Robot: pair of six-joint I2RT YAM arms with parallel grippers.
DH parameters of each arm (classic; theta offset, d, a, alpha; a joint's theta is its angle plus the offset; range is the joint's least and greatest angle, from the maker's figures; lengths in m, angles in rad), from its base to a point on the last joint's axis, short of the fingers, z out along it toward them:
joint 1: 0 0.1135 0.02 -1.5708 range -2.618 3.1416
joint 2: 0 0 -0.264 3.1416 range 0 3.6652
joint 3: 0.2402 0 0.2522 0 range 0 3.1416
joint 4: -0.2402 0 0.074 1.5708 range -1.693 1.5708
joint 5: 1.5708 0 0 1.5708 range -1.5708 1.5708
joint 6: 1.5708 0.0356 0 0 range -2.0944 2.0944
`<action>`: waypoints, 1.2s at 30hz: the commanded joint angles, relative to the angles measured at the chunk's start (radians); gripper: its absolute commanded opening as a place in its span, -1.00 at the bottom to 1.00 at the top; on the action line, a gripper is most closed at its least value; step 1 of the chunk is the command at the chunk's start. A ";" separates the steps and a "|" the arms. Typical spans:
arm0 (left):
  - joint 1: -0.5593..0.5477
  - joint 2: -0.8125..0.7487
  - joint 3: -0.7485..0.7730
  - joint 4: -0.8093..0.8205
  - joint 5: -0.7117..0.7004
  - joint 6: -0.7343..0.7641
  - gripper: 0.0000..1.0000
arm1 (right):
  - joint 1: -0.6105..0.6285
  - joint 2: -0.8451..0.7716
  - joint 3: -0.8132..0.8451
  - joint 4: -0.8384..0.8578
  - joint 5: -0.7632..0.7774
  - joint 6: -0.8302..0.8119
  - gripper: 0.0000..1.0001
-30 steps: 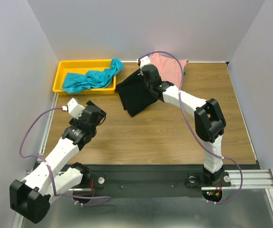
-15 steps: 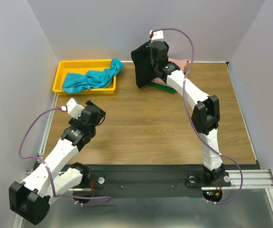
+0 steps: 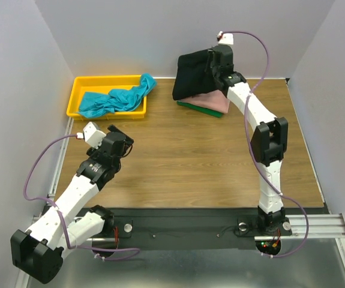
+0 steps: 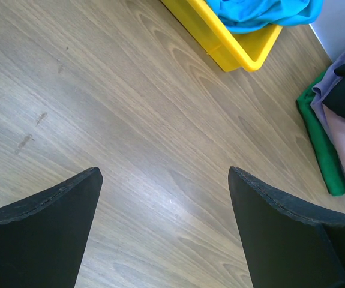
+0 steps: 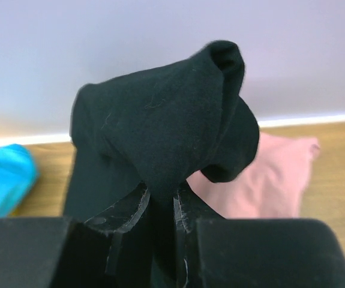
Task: Fold and stack the t-shirts
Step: Neatly place the folded tshirt to the corner
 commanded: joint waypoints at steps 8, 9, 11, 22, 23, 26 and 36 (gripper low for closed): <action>0.007 0.051 0.049 0.053 0.004 0.026 0.97 | -0.156 -0.095 -0.207 -0.001 -0.061 0.082 -0.90; 0.009 0.056 0.051 0.053 0.005 0.026 0.97 | -0.163 -0.092 -0.219 -0.003 -0.058 0.090 -0.84; 0.009 0.065 0.057 0.047 0.004 0.024 0.97 | -0.183 -0.079 -0.242 -0.004 -0.074 0.099 -0.61; 0.009 0.062 0.069 0.033 0.007 0.029 0.97 | -0.200 -0.076 -0.224 -0.083 -0.009 0.049 1.00; 0.009 0.061 0.068 0.032 0.007 0.030 0.97 | -0.201 -0.092 -0.227 -0.086 -0.010 0.046 1.00; 0.010 0.050 0.074 0.018 -0.001 0.035 0.97 | -0.200 -0.188 -0.268 -0.115 -0.009 0.043 1.00; 0.012 -0.042 0.071 -0.062 0.001 0.035 0.97 | -0.201 -0.597 -0.597 -0.120 -0.324 0.141 1.00</action>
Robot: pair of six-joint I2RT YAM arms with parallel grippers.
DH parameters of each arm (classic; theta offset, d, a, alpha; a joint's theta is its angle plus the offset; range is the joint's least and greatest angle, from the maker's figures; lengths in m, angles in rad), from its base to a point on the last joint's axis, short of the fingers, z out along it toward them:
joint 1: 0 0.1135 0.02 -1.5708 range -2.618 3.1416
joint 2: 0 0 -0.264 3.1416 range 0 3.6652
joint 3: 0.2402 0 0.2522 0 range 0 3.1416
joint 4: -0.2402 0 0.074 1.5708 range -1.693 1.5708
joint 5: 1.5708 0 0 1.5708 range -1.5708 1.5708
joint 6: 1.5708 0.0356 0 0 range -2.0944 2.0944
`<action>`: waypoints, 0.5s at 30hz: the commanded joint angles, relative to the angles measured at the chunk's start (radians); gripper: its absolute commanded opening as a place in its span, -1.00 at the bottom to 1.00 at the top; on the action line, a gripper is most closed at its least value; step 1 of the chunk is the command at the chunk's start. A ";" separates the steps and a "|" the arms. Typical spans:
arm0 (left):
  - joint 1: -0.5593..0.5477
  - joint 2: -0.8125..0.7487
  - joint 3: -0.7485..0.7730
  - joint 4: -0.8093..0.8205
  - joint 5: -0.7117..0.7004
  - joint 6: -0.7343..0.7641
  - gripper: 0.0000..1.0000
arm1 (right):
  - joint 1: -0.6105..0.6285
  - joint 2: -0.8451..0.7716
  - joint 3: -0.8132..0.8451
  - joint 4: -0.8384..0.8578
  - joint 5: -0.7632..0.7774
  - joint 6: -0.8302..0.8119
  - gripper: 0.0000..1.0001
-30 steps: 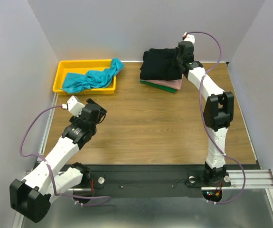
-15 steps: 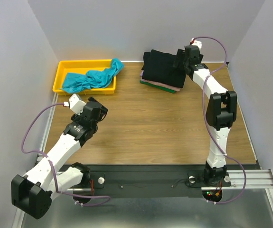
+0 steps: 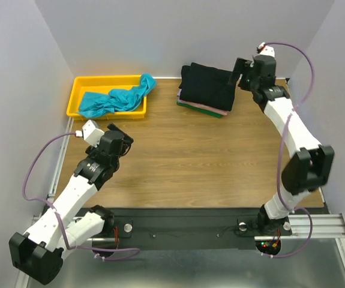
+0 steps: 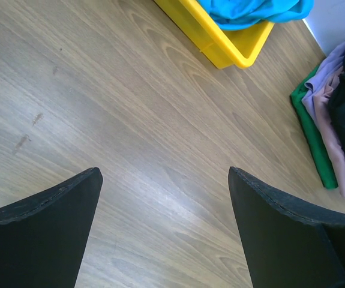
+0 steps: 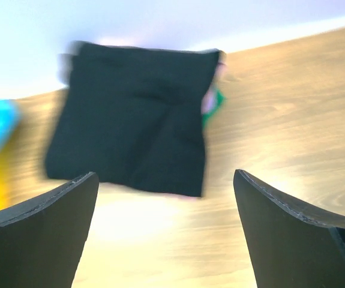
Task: Fold and stack the t-shirts
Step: Neatly place the folded tshirt to the corner
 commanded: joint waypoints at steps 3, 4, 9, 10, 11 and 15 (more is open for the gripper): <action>0.007 -0.079 0.033 -0.067 -0.019 0.022 0.97 | -0.002 -0.233 -0.235 0.027 -0.257 0.150 1.00; 0.007 -0.085 0.031 -0.073 -0.019 0.027 0.97 | -0.002 -0.297 -0.278 0.028 -0.268 0.181 1.00; 0.009 -0.115 -0.005 -0.067 0.021 0.033 0.97 | -0.002 -0.475 -0.589 0.044 -0.297 0.299 1.00; 0.009 -0.116 -0.009 -0.064 0.025 0.032 0.97 | -0.002 -0.505 -0.638 0.054 -0.295 0.310 1.00; 0.010 -0.118 -0.016 -0.059 0.034 0.031 0.97 | -0.002 -0.570 -0.720 0.059 -0.297 0.313 1.00; 0.009 -0.118 -0.033 -0.043 0.048 0.038 0.97 | -0.002 -0.738 -0.909 0.061 -0.259 0.324 1.00</action>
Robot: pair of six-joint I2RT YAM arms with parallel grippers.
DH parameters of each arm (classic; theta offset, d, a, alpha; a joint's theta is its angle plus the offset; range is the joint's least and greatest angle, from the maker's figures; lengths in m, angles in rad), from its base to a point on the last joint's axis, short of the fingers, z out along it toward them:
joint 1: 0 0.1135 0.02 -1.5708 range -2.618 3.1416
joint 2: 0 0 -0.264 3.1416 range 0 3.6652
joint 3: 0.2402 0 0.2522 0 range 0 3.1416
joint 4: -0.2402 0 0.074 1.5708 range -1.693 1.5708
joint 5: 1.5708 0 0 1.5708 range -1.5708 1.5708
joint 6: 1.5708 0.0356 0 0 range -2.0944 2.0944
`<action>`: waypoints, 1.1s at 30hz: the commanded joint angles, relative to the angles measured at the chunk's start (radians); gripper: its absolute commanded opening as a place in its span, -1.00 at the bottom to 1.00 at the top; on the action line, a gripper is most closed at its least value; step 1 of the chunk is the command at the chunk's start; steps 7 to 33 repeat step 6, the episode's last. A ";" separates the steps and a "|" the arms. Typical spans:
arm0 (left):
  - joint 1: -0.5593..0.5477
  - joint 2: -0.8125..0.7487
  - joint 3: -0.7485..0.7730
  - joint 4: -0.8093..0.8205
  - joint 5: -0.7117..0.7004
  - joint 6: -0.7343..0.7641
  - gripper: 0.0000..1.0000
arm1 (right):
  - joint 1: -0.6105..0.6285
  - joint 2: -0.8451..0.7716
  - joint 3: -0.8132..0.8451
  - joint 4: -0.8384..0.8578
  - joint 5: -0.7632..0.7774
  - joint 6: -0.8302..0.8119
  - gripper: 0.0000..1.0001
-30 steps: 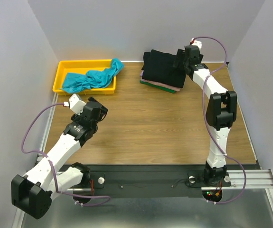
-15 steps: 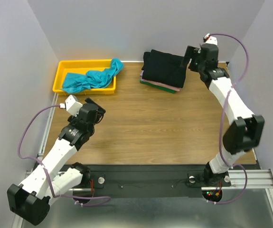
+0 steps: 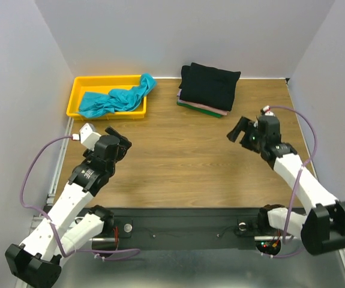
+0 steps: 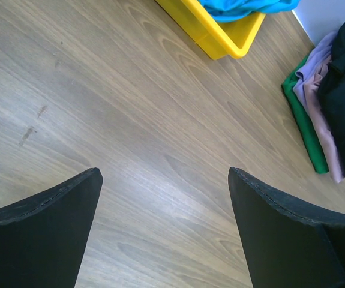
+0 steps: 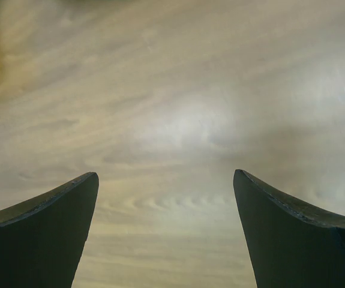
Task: Fold and stack the t-shirts
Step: Neatly place the folded tshirt to the corner
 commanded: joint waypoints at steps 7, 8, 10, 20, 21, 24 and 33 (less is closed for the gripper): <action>0.005 -0.010 -0.037 0.027 0.004 0.016 0.97 | -0.004 -0.349 -0.234 0.046 0.037 0.037 1.00; 0.005 -0.010 -0.037 0.027 0.004 0.016 0.97 | -0.004 -0.349 -0.234 0.046 0.037 0.037 1.00; 0.005 -0.010 -0.037 0.027 0.004 0.016 0.97 | -0.004 -0.349 -0.234 0.046 0.037 0.037 1.00; 0.005 -0.010 -0.037 0.027 0.004 0.016 0.97 | -0.004 -0.349 -0.234 0.046 0.037 0.037 1.00; 0.005 -0.010 -0.037 0.027 0.004 0.016 0.97 | -0.004 -0.349 -0.234 0.046 0.037 0.037 1.00; 0.005 -0.010 -0.037 0.027 0.004 0.016 0.97 | -0.004 -0.349 -0.234 0.046 0.037 0.037 1.00; 0.005 -0.010 -0.037 0.027 0.004 0.016 0.97 | -0.004 -0.349 -0.234 0.046 0.037 0.037 1.00</action>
